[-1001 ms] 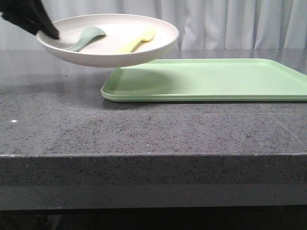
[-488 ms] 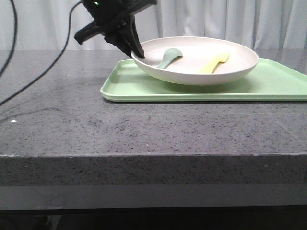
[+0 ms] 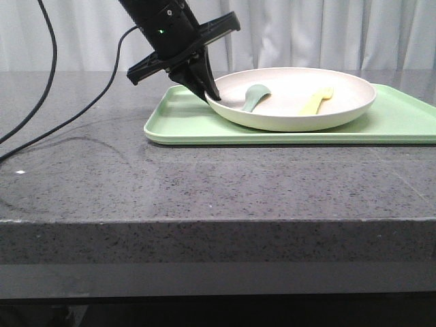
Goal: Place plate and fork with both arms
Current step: 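Open the left gripper and raise it away from the plate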
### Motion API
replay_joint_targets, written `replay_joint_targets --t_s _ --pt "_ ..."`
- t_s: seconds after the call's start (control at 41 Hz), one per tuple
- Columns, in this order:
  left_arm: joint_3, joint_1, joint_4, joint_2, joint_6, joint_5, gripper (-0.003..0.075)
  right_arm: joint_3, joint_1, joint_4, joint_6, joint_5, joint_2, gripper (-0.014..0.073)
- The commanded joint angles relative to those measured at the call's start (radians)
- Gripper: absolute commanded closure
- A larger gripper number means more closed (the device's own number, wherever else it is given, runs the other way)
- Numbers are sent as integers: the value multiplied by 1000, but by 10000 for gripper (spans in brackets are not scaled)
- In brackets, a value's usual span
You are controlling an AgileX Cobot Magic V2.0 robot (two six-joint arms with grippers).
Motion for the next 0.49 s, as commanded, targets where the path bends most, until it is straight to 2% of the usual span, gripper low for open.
replay_joint_targets --t_s 0.0,0.147,0.22,0.464 --pt "-38 -11 -49 -70 -17 -52 661 -35 -2 2 -3 -78 9 -41" --pt "-42 -11 -51 -70 -17 -37 472 -35 -2 2 -3 -78 9 -41" --pt "-66 -11 -51 -72 -6 1 404 -35 -2 2 -3 -78 9 -41" --pt "-261 -9 16 -74 52 179 389 -35 -2 2 -3 -78 9 -41"
